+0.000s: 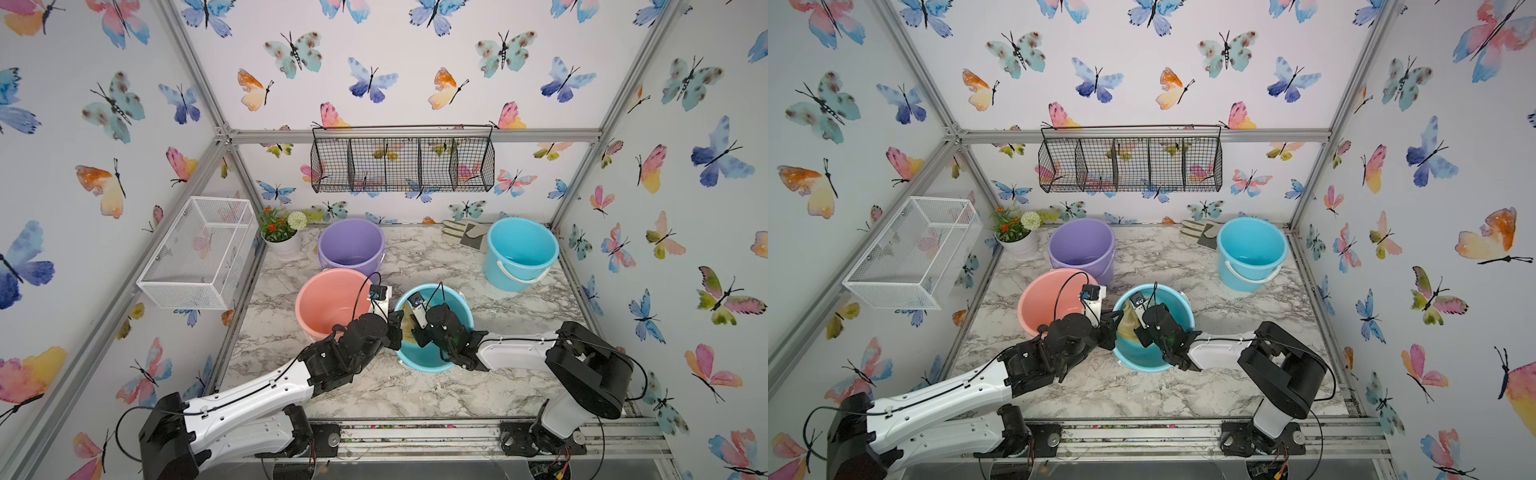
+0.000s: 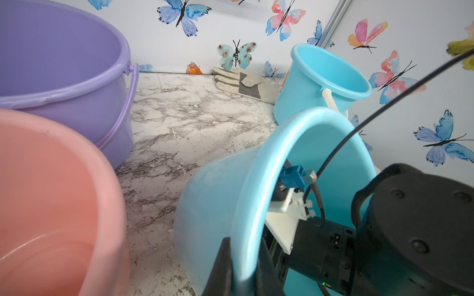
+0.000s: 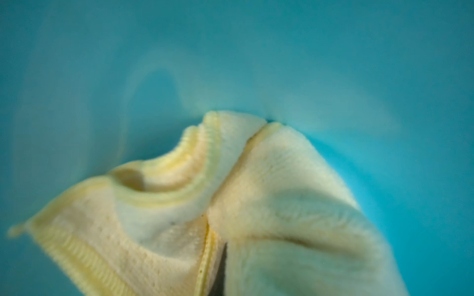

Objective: Wipe the inside of the bucket with a cloth
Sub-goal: Wipe the dirt from the inside of the bucket.

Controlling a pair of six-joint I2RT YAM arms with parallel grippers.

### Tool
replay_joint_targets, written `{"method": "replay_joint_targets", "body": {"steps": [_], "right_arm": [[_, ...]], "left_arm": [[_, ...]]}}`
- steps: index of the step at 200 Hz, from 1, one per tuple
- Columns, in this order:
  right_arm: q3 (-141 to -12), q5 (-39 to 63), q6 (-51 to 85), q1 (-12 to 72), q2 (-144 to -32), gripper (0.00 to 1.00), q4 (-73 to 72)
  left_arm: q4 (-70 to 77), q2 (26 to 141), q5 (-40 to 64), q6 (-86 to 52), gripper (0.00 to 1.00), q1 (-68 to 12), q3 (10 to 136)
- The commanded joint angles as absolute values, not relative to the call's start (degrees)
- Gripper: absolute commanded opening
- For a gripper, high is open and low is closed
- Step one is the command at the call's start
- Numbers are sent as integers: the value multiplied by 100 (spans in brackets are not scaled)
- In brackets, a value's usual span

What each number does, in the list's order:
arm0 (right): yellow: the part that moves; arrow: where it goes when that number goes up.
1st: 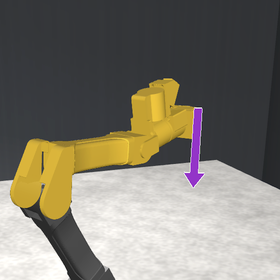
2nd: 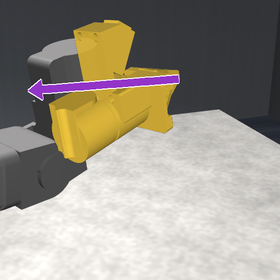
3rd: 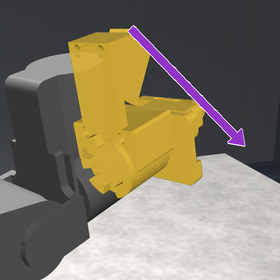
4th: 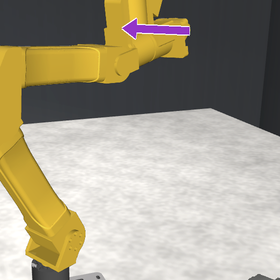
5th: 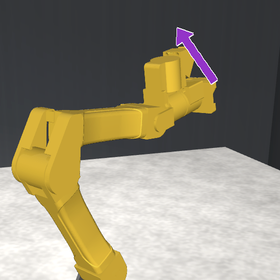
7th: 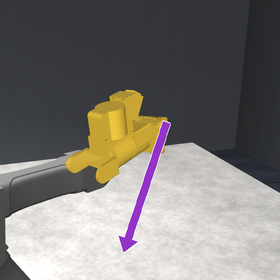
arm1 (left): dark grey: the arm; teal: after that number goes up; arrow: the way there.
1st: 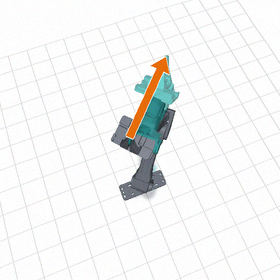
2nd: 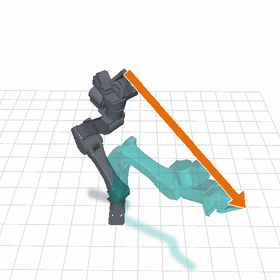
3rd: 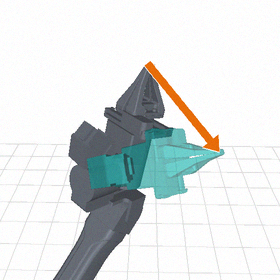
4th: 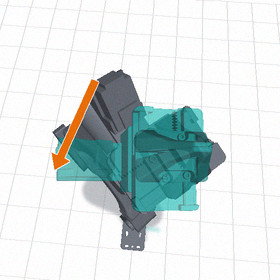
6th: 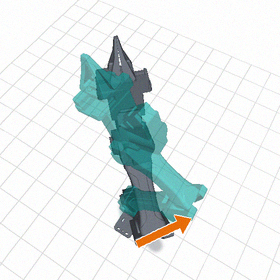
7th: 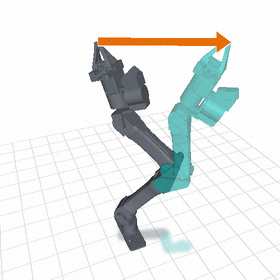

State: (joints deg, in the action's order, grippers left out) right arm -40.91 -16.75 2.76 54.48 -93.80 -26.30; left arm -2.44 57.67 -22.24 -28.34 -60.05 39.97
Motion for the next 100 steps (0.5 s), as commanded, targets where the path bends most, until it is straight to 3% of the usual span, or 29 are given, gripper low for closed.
{"method": "replay_joint_targets", "body": {"steps": [1, 53, 100], "right_arm": [[-4513, -2670, -286, 5414, -9411, 2, -2789], [-5052, -3559, -649, 5414, -9532, 2, -1106], [-5770, -3356, 482, 5414, -9668, 2, 1370]], "left_arm": [[-672, 5774, -1495, -2900, 0, -6134, 4065], [-669, 5713, -1533, -2914, 0, -6135, 4079], [-676, 5670, -1681, -2830, 0, -6135, 4071]]}}
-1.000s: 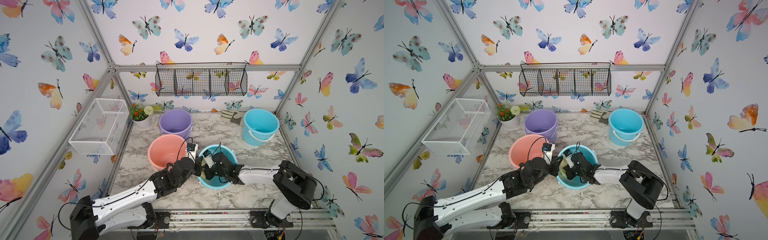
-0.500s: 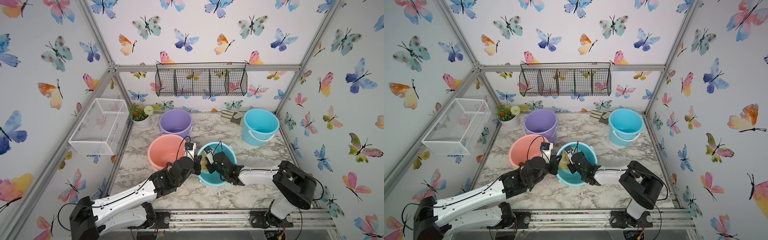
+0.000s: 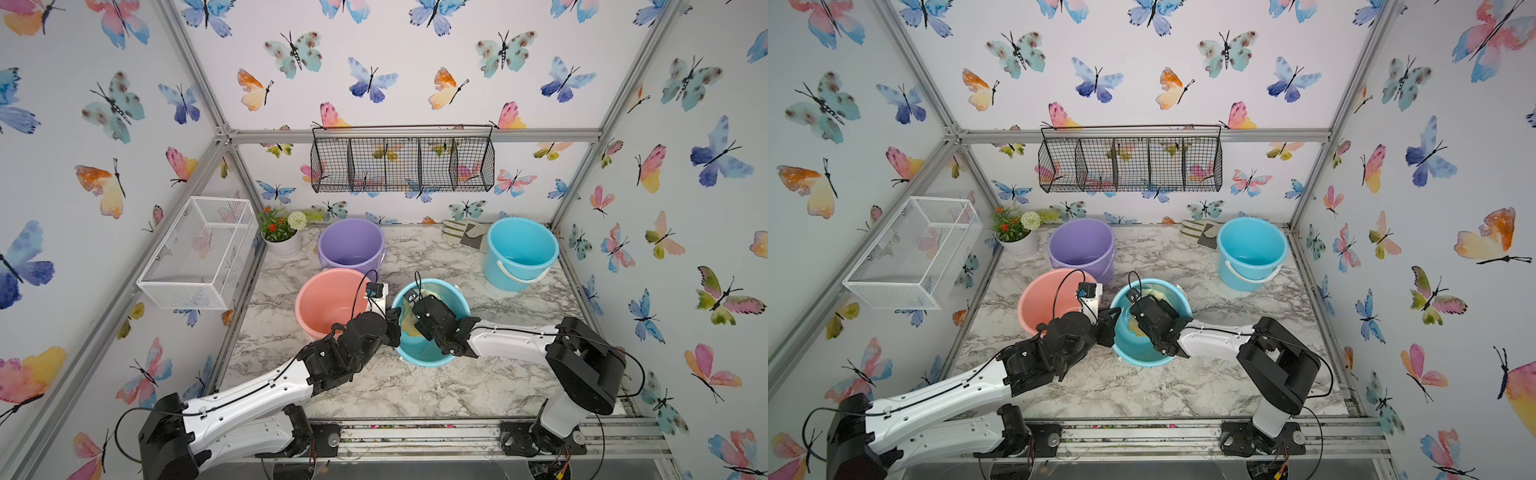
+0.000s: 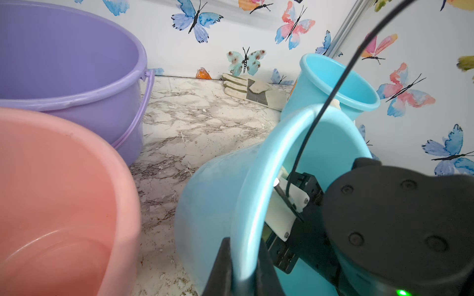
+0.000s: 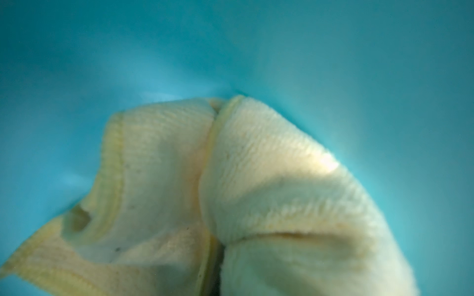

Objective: Wipe the inside of the bucket with a cloth
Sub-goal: Wipe the dirt from the inside of the bucket.

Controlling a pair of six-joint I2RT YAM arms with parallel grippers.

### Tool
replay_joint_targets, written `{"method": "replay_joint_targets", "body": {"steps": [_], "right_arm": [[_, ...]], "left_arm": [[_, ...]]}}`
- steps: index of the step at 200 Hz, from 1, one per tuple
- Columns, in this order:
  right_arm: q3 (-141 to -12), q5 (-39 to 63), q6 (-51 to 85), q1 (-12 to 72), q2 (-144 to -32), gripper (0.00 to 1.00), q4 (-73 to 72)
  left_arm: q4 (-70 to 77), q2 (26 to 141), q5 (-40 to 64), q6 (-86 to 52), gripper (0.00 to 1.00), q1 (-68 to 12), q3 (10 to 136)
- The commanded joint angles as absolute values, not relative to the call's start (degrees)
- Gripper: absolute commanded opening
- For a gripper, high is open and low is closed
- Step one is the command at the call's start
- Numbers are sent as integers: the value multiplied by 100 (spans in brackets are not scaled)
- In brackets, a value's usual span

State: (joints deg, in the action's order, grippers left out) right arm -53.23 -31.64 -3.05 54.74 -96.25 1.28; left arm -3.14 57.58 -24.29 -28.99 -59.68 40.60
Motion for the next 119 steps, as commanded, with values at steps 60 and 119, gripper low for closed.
{"method": "replay_joint_targets", "body": {"steps": [60, 119], "right_arm": [[-6196, -1960, 1573, 5414, -9708, 2, 3519], [-6423, -18, 1314, 5406, -9893, 2, 4645]], "left_arm": [[-522, 5769, -1688, -2821, 0, -6137, 4006], [-415, 5892, -1622, -2827, 0, -6126, 3964]]}}
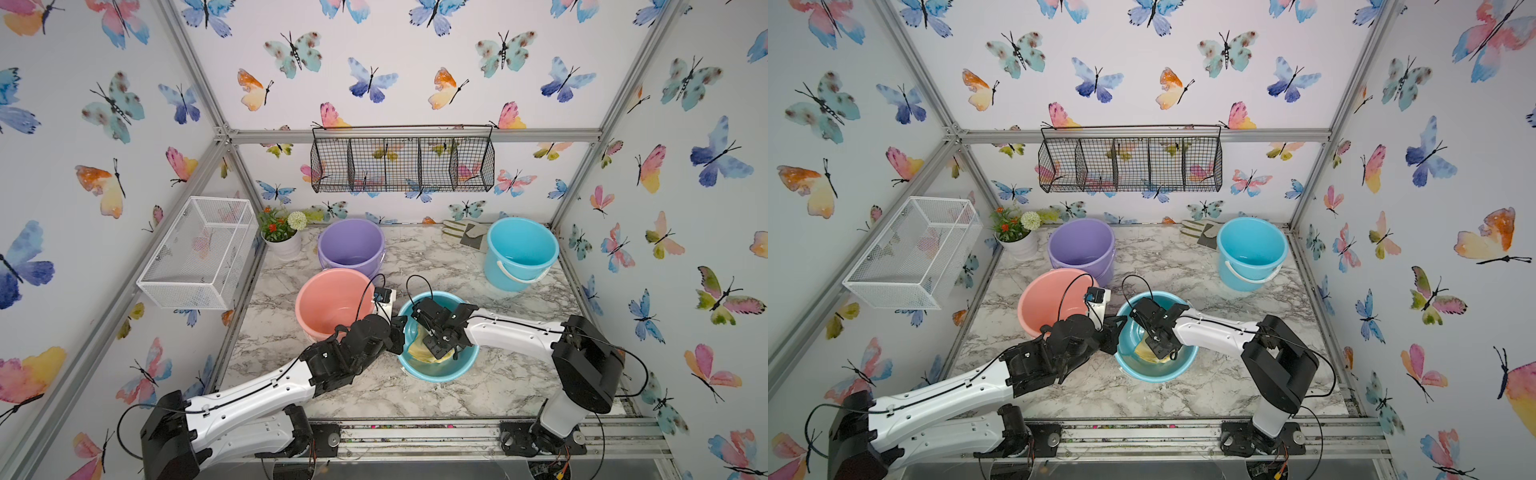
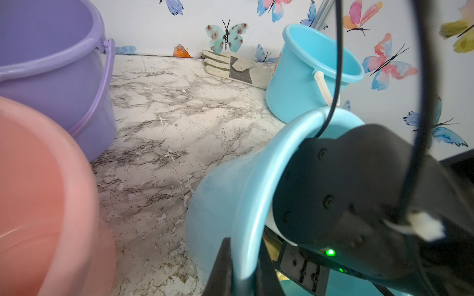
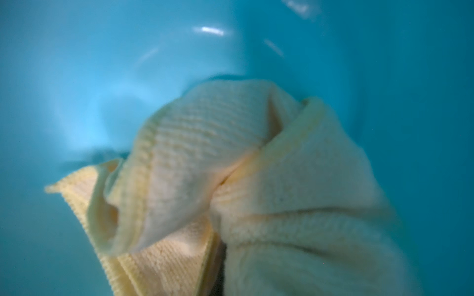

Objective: Wipe the inside of the bucket with a cloth
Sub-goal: Wipe the dirt from the inside of the bucket.

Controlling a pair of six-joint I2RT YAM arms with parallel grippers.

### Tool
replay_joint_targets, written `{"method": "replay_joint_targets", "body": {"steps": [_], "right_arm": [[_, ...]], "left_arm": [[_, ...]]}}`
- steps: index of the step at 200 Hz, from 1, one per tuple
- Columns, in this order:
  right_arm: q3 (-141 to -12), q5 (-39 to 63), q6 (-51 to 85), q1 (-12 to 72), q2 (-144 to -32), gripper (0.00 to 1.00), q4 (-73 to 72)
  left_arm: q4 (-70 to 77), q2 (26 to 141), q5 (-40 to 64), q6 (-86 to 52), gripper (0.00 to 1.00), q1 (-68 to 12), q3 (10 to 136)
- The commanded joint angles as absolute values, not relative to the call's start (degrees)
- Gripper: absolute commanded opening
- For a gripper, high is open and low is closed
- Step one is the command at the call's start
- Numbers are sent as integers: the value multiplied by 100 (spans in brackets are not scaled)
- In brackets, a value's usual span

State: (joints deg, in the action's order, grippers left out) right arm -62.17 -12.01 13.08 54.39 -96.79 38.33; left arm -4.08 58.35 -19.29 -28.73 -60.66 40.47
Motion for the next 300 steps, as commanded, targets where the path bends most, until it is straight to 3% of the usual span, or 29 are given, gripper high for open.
{"method": "replay_joint_targets", "body": {"steps": [1, 76, 115, 149, 222, 300], "right_arm": [[-6428, 18, 1308, 5406, -9899, 2, 4660], [-6349, 1824, 1318, 5397, -9501, 2, 3531], [-5813, 1543, 2055, 5400, -9241, 2, 1963], [-5410, 709, 2637, 5401, -8837, 2, 1090], [-4585, -196, 2610, 5402, -7905, 2, -279], [-5410, -944, 2368, 5404, -7445, 2, 621]], "left_arm": [[-414, 5895, -1624, -2828, 0, -6122, 3964], [-513, 6509, -934, -3058, 0, -5939, 4229], [-736, 6893, -593, -3141, 0, -5840, 4591], [-826, 6987, -328, -3282, 0, -5657, 4616], [-921, 7094, 211, -3337, 0, -5318, 4592], [-1413, 7392, 357, -3458, 0, -5200, 4881]]}}
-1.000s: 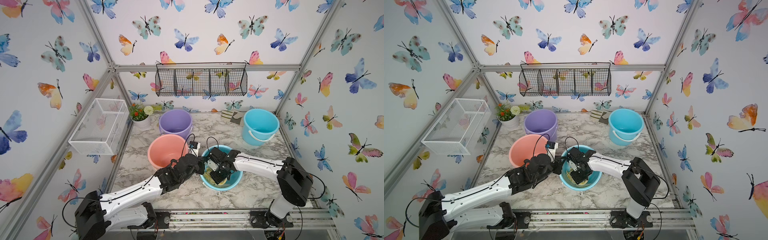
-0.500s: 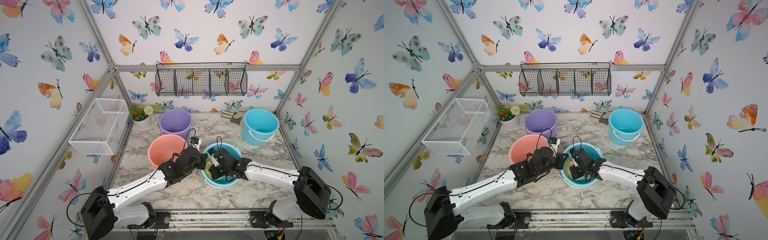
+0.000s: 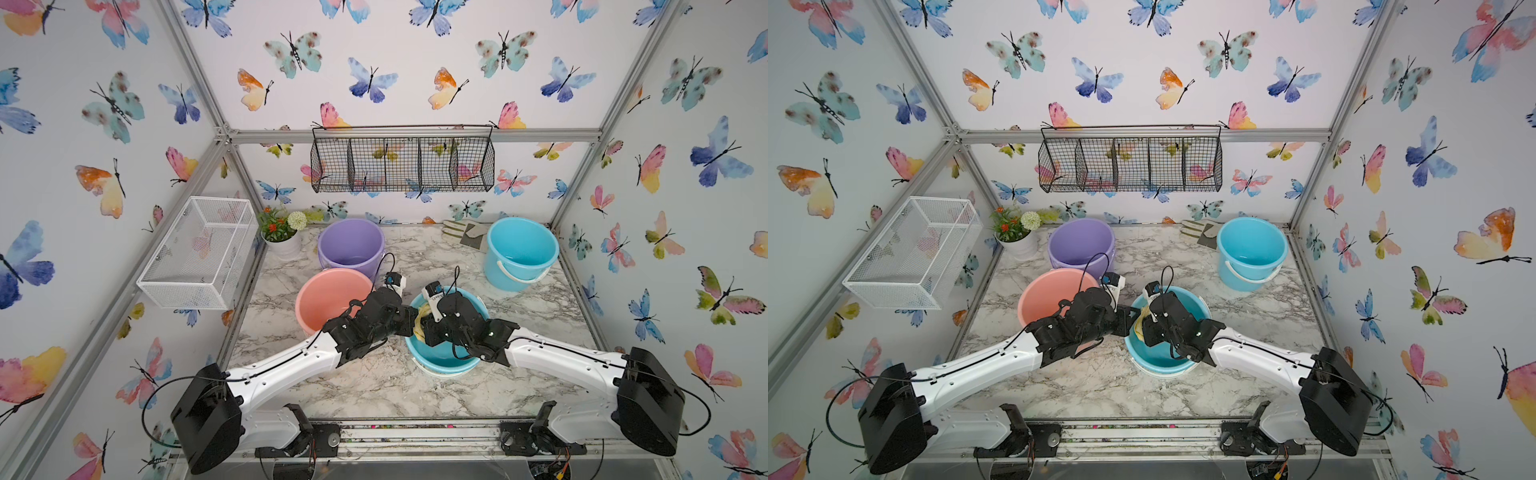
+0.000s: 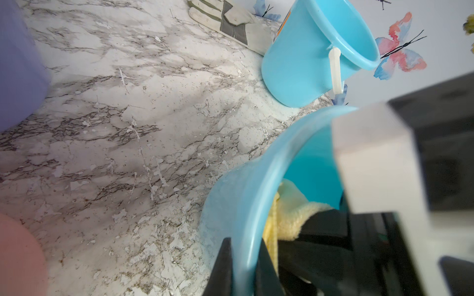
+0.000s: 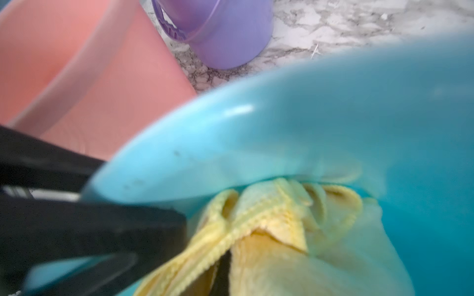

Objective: Wipe the inside of the bucket with a cloth
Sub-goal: Wipe the dirt from the inside of the bucket.

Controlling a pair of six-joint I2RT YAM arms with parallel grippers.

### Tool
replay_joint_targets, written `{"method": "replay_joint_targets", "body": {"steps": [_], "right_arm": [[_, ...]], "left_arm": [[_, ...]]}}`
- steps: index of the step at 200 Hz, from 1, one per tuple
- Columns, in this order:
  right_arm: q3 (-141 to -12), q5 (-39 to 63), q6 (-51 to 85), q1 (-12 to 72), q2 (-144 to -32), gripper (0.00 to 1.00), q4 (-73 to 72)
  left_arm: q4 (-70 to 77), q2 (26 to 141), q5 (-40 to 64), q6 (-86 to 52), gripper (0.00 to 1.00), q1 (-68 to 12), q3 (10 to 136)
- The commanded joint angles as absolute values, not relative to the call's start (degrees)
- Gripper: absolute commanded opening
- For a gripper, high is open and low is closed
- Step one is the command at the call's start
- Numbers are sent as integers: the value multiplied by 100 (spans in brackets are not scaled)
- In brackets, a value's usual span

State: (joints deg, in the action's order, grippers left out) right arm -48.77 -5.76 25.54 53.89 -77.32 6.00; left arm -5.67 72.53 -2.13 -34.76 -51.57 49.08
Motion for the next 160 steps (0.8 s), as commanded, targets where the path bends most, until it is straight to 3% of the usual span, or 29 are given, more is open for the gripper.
{"method": "replay_joint_targets", "body": {"steps": [1, 63, 160], "right_arm": [[-5421, -951, 2362, 5405, -7436, 2, 640], [-5832, -1121, 2121, 5405, -7189, 2, 1052], [-5468, -1037, 2009, 5405, -7851, 2, 1137]], "left_arm": [[-1423, 7392, 350, -3461, 0, -5197, 4884], [-1464, 7339, 313, -3410, 0, -5121, 4975], [-1546, 7148, 186, -3383, 0, -5035, 4968]]}}
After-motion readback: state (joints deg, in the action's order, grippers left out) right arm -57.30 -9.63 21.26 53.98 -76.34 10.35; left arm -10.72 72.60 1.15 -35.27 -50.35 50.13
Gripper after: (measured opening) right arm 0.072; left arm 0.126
